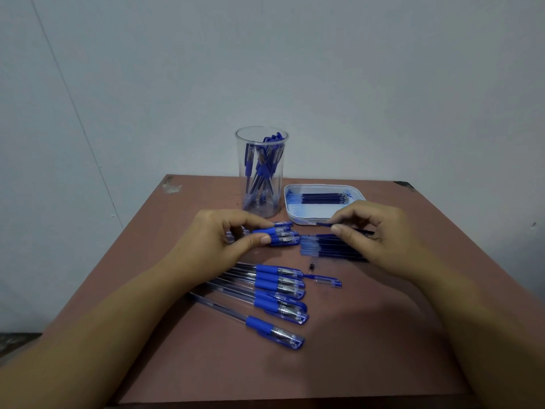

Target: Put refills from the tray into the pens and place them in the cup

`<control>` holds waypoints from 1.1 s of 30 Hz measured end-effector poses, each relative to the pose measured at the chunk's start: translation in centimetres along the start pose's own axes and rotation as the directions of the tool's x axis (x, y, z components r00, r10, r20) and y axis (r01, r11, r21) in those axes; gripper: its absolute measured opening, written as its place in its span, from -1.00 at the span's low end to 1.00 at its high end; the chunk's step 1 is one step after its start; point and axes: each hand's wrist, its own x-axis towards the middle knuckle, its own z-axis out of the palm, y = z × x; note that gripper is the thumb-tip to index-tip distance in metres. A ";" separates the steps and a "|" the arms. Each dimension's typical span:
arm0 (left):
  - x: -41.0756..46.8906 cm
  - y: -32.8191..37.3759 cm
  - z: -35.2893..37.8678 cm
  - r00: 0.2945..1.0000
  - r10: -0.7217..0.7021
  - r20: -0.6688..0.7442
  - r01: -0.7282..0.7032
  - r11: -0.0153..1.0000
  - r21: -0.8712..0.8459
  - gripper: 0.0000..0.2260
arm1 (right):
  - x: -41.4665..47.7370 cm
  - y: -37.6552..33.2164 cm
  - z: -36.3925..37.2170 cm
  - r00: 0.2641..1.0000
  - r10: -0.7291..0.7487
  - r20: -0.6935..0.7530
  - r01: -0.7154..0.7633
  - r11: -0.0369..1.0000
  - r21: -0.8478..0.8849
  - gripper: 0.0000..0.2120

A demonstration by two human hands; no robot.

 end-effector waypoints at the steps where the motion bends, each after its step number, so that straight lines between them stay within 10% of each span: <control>1: 0.0 0.0 0.1 1.000 -0.007 -0.001 0.007 1.000 -0.012 -0.80 | 0.0 -0.1 -0.1 1.000 0.003 -0.005 -0.003 1.000 0.028 -0.89; 33: -0.1 -0.2 0.4 0.999 -0.045 0.004 0.045 0.992 -0.117 -0.80 | -0.1 -0.1 0.8 0.997 -0.052 0.054 0.051 0.998 0.035 -0.89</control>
